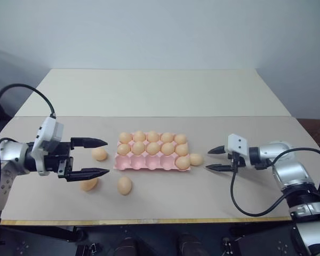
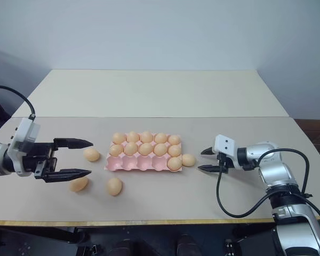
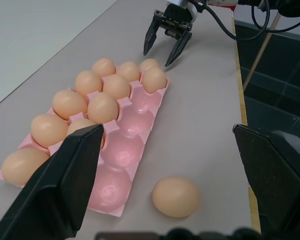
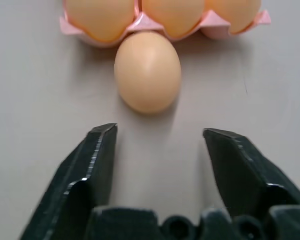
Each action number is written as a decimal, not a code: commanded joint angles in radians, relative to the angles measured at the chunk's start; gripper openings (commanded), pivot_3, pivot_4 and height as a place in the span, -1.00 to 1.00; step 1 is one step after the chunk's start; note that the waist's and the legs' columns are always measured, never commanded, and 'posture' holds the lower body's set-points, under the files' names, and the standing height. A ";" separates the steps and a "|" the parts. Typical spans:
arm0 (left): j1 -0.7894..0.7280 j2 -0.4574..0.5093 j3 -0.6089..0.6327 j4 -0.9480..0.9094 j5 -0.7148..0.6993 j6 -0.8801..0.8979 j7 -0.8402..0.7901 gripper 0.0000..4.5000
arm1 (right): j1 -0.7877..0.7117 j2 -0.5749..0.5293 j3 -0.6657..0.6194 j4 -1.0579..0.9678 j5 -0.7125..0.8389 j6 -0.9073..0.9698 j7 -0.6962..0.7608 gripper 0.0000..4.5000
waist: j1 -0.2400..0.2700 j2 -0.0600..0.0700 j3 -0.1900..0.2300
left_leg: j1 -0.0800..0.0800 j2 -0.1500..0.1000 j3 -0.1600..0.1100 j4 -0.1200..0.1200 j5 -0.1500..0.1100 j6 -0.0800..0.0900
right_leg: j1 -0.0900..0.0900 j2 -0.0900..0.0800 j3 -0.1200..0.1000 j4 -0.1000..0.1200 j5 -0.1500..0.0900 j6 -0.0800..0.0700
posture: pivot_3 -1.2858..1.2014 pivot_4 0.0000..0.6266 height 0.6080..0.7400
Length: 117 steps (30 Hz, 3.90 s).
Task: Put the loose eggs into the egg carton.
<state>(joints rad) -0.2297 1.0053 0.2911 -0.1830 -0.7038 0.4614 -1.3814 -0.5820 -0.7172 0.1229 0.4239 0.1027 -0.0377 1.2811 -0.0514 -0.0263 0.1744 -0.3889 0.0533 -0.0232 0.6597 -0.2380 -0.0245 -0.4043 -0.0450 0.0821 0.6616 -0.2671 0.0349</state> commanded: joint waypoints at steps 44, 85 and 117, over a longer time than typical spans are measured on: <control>-0.137 -0.023 -0.021 0.106 0.001 -0.040 -0.060 1.00 | -0.049 0.171 0.071 -0.436 0.034 0.244 -0.222 -0.04 | -0.001 0.000 0.000 | 0.000 0.000 -0.001 0.000 0.000 0.000 | 0.000 0.000 0.000 0.000 0.000 0.000 | 0.03 -0.52 1.00; 0.151 0.077 0.183 0.145 0.067 -0.163 -0.183 1.00 | 0.366 -0.269 -0.385 -0.783 0.436 0.396 0.014 0.98 | 0.007 0.000 0.000 | 0.000 0.001 0.000 0.000 0.000 0.000 | 0.000 0.000 -0.001 -0.001 -0.001 0.000 | 0.03 -0.52 1.00; 0.112 -0.028 -0.148 0.280 0.425 -0.260 0.097 1.00 | 0.316 -0.258 -0.324 -0.823 0.456 0.399 -0.049 0.98 | 0.014 0.000 0.000 | -0.001 0.000 0.000 0.000 0.000 0.000 | 0.000 0.000 -0.001 -0.002 0.000 0.000 | 0.03 -0.52 1.00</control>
<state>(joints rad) -0.1009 0.9728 0.1439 0.1025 -0.2925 0.1992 -1.3071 -0.2549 -0.9684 -0.1865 -0.3669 0.5394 0.3616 1.2361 -0.0370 -0.0263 0.1747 -0.3901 0.0537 -0.0234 0.6595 -0.2381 -0.0245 -0.4045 -0.0450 0.0813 0.6594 -0.2676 0.0350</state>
